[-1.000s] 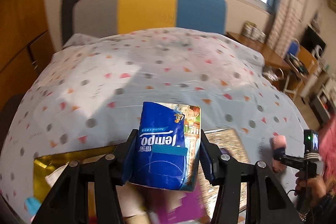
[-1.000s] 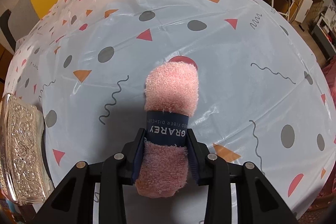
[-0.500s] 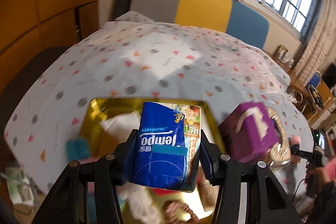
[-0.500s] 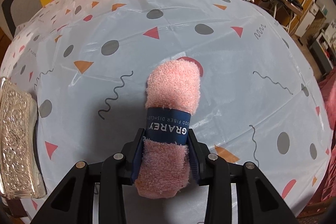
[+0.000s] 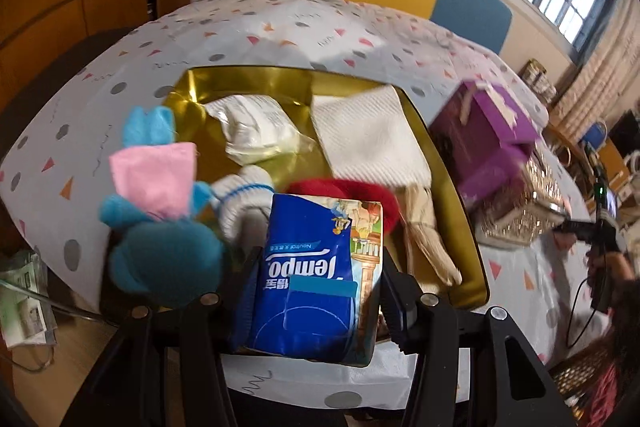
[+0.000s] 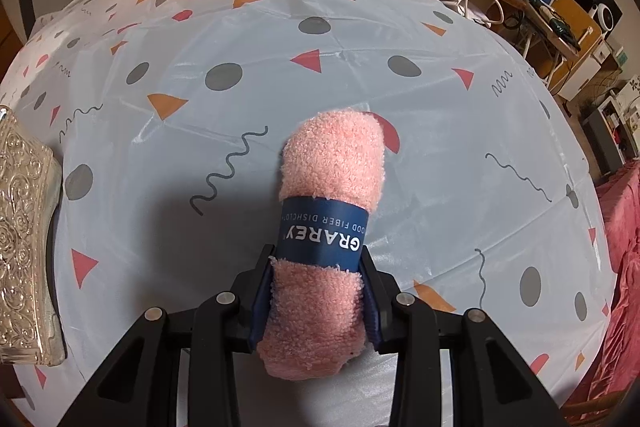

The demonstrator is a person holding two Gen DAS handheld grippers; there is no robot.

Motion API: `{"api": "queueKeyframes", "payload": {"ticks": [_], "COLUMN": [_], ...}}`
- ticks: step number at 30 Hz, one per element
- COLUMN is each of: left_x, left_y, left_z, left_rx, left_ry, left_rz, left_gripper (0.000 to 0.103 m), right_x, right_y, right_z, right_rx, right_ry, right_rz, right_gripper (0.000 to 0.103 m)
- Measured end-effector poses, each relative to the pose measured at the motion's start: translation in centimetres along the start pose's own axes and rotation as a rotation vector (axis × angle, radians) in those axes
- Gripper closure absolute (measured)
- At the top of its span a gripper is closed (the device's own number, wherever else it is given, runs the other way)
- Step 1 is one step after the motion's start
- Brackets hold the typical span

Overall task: Organize soft objects
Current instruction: 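Carry the tissue pack into the gold tray with the left tool while the right tool holds the towel, then open the left tool to release the tissue pack in the tray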

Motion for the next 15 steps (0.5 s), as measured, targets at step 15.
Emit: {"api": "queueKeyframes", "payload": {"ticks": [15], "left_x": [1.8], "left_y": [0.6], "left_z": [0.6], "left_rx": [0.040], "left_ry": [-0.031], "left_rz": [-0.012], "left_gripper": [0.050], "right_x": [-0.3], "right_y": [-0.8], "right_z": [0.6], "right_rx": [-0.017], "right_ry": [0.015], "right_rz": [0.020], "right_gripper": [0.065]}}
Point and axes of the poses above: each gripper's, at about its wrist camera, not at the fingertips, and x roughly the way its jaws point, y to its right, z to its underside, the point moved 10 cm from there along x, roughly the way its jaws point, and after that the axes turned 10 degrees about z, right-handed, at the moved point
